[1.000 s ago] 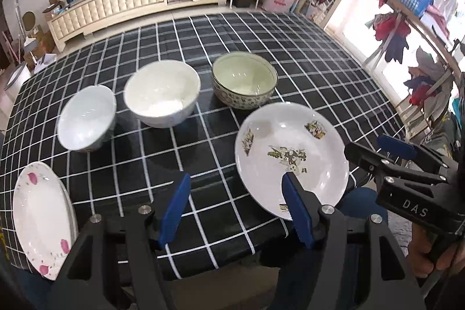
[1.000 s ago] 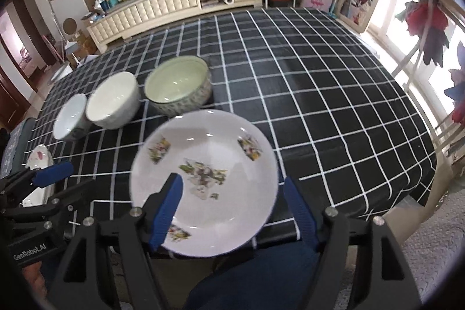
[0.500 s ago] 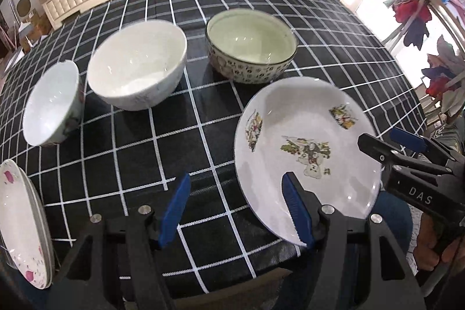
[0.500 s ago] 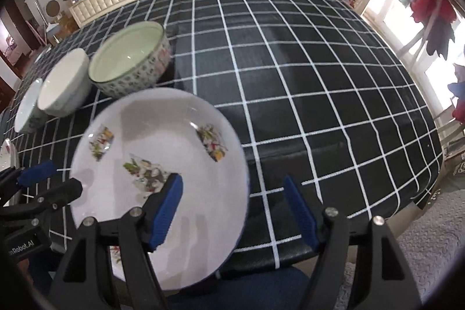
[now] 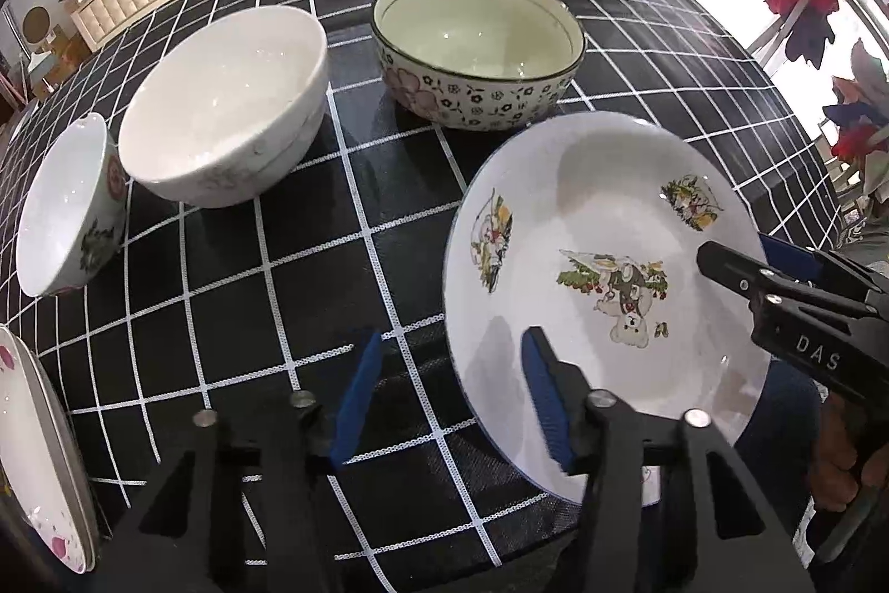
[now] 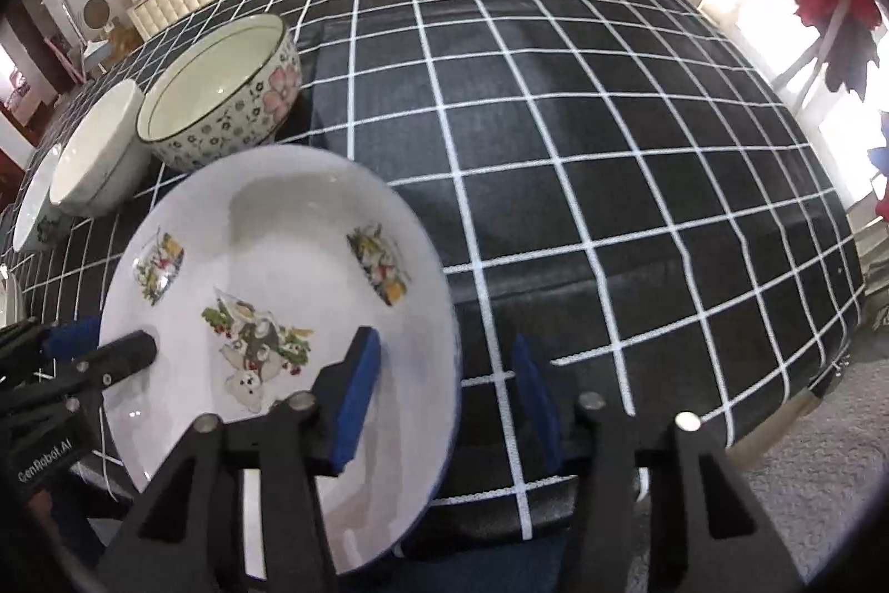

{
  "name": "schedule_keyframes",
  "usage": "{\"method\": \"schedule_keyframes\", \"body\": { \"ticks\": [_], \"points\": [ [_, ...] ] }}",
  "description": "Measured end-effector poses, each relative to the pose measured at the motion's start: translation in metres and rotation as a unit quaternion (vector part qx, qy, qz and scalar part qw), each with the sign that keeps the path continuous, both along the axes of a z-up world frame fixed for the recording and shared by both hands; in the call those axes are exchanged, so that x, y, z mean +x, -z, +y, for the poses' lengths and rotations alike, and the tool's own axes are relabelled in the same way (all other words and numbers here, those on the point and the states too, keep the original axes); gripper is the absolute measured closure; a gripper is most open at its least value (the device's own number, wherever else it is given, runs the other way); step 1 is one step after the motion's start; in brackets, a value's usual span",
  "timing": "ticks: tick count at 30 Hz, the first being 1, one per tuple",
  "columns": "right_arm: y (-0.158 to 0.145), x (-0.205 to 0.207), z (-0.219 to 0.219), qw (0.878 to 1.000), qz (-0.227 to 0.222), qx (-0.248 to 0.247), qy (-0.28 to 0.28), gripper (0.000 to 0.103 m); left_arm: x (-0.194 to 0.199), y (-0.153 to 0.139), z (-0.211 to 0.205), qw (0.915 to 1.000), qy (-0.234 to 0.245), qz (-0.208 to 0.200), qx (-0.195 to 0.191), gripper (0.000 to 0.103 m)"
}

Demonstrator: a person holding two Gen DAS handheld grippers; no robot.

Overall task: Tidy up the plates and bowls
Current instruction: 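Grasp the rim of the floral-print plate with the left gripper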

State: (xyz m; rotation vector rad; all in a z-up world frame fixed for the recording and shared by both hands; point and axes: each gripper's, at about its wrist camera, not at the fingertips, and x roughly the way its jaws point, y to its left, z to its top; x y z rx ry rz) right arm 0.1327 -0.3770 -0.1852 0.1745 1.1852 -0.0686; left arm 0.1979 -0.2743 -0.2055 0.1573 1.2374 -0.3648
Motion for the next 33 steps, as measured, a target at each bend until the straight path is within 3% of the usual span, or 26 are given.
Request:
{"method": "schedule_keyframes", "body": {
  "ticks": [4,6,11,21,33],
  "points": [
    [-0.001,0.001,0.005,1.000,-0.002,0.011,-0.007,0.073,0.003,0.002,-0.003,0.9998,0.004,0.011,-0.014,0.079],
    [-0.003,-0.001,0.008,1.000,-0.003,0.000,0.003,0.073,0.003,0.002,-0.006,0.9997,0.010,0.011,-0.017,0.086],
    [-0.007,-0.007,0.019,1.000,-0.003,-0.015,0.011,0.073,0.003,0.002,-0.010,0.9999,0.005,0.009,-0.010,0.086],
    [-0.029,-0.010,0.044,1.000,-0.020,0.001,0.004,0.073,-0.008,-0.008,0.005,1.0000,-0.004,0.001,-0.007,0.086],
    [-0.057,-0.014,0.115,0.998,-0.043,0.002,-0.044,0.074,-0.033,-0.041,0.080,0.9985,-0.045,-0.026,-0.019,0.086]
  ]
}}
